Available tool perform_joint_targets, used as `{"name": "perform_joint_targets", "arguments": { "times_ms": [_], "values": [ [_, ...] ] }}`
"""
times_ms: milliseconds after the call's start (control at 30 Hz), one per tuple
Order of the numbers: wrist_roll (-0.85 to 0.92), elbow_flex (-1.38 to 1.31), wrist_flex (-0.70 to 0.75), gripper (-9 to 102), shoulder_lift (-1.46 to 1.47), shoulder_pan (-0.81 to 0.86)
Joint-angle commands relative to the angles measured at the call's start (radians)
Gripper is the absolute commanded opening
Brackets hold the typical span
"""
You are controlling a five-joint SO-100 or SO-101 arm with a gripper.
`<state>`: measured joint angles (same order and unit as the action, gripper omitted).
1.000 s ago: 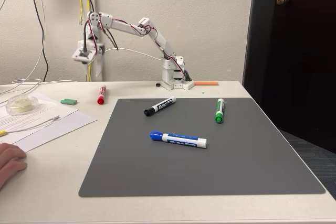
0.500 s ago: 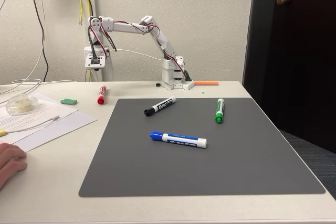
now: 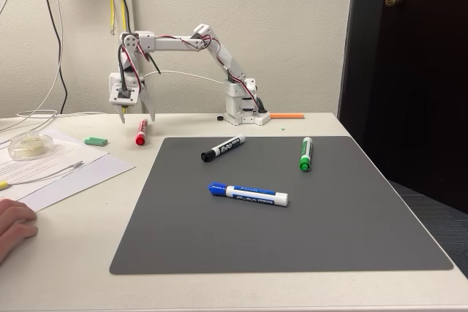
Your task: Pick up the red marker.
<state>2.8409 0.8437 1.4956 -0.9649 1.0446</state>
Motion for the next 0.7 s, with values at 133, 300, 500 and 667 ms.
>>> {"name": "perform_joint_targets", "arguments": {
  "times_ms": [133, 300, 500, 667],
  "values": [
    [0.009, -0.003, -0.051, 42, 0.032, 0.009],
    [0.014, -0.003, -0.055, 41, 0.075, 0.020],
    [0.029, -0.003, -0.044, 41, 0.109, 0.051],
    [0.066, -0.003, -0.041, 40, 0.117, 0.081]
  ]
}}
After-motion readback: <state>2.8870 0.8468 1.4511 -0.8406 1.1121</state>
